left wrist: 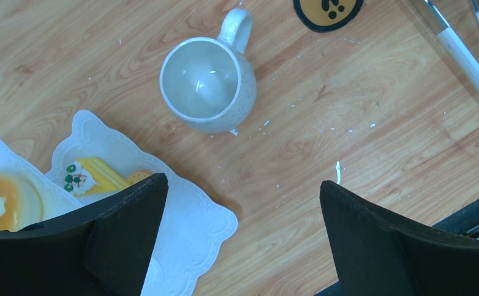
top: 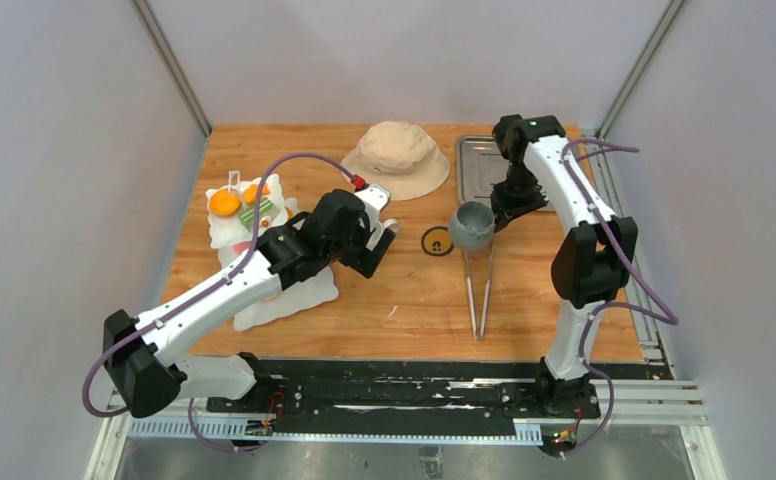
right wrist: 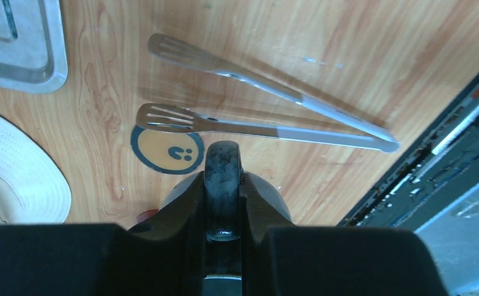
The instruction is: Serve the afternoon tea
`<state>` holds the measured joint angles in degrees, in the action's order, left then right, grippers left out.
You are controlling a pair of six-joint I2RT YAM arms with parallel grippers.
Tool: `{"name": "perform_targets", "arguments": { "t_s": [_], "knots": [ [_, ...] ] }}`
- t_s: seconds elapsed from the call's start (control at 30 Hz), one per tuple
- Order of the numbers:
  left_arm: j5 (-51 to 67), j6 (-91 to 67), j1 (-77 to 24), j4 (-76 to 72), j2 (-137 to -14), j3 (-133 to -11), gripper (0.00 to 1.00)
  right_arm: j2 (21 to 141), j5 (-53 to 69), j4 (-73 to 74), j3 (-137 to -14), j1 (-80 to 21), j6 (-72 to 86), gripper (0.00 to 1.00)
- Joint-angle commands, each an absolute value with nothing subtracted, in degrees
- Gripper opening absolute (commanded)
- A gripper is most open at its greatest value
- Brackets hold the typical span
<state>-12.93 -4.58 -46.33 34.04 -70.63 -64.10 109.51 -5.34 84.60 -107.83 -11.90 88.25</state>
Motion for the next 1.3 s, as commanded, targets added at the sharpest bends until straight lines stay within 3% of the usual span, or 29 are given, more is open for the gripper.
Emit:
{"name": "perform_targets", "arguments": {
  "t_s": [0.0,0.37,1.27],
  "knots": [
    [-13.8,-4.6,-46.7,36.2,-69.8,-64.5,0.98,113.1,-6.8,83.3,-112.0,-15.7,93.5,0.01],
    [-13.9,-4.2,-46.7,37.6,-68.8,-64.1,0.98,120.6,-8.5,82.4,-115.8,-20.2,96.5,0.01],
    [-12.9,-4.6,-46.7,37.9,-69.7,-62.9,0.98,124.1,-14.8,79.2,-112.5,-23.5,102.4,0.01]
  ]
}}
